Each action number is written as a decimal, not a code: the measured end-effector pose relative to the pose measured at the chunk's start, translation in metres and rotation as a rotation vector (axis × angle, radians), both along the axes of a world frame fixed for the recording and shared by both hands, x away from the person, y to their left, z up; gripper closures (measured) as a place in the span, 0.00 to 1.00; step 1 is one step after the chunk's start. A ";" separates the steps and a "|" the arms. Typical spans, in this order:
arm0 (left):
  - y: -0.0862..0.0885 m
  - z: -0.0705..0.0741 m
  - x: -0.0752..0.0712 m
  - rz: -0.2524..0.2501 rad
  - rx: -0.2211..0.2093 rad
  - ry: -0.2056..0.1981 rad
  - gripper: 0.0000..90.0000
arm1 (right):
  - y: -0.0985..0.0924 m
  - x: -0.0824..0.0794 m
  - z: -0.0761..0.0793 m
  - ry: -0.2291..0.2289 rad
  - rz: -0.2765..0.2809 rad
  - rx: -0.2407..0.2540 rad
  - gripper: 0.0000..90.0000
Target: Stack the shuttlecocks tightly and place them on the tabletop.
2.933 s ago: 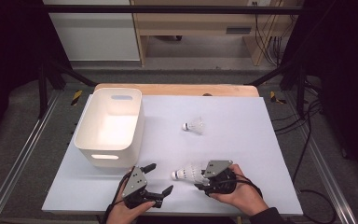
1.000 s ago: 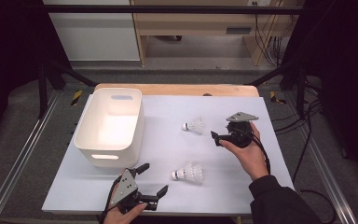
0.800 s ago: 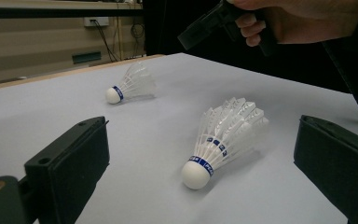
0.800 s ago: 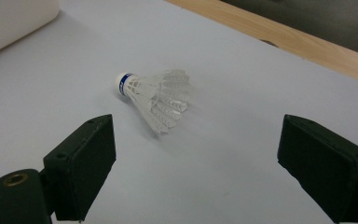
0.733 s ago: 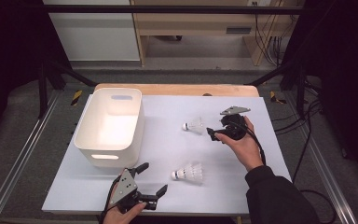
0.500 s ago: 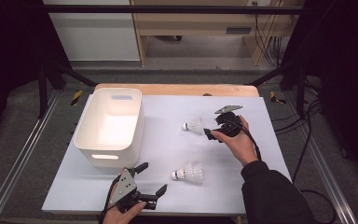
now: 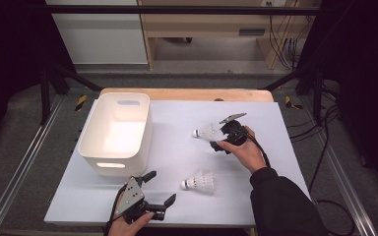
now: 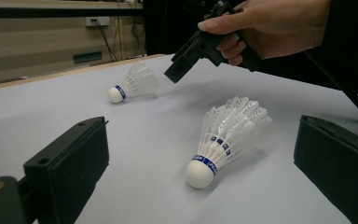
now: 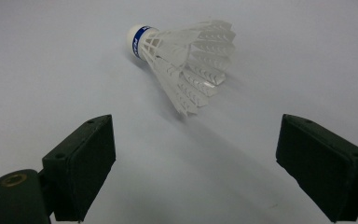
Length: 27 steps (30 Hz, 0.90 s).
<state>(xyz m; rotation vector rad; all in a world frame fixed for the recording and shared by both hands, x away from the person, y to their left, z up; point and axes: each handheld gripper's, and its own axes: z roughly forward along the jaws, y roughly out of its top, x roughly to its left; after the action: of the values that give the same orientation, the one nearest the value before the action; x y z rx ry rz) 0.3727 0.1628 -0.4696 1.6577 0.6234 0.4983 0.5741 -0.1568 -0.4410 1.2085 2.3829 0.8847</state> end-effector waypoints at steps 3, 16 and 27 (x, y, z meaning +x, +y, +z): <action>0.000 0.000 0.000 0.000 -0.006 0.001 0.03 | 0.001 0.001 -0.002 0.000 0.010 -0.003 0.13; 0.001 0.000 0.001 0.000 -0.007 0.001 0.03 | 0.009 0.003 -0.009 -0.012 0.036 -0.006 0.18; 0.001 0.000 0.001 -0.002 -0.004 0.003 0.03 | 0.015 0.011 -0.017 -0.050 0.047 0.017 0.33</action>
<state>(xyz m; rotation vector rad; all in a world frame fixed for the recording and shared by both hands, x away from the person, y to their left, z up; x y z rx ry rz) 0.3734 0.1635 -0.4697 1.6554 0.6241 0.4928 0.5848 -0.1413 -0.4583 1.1282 2.3777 0.9402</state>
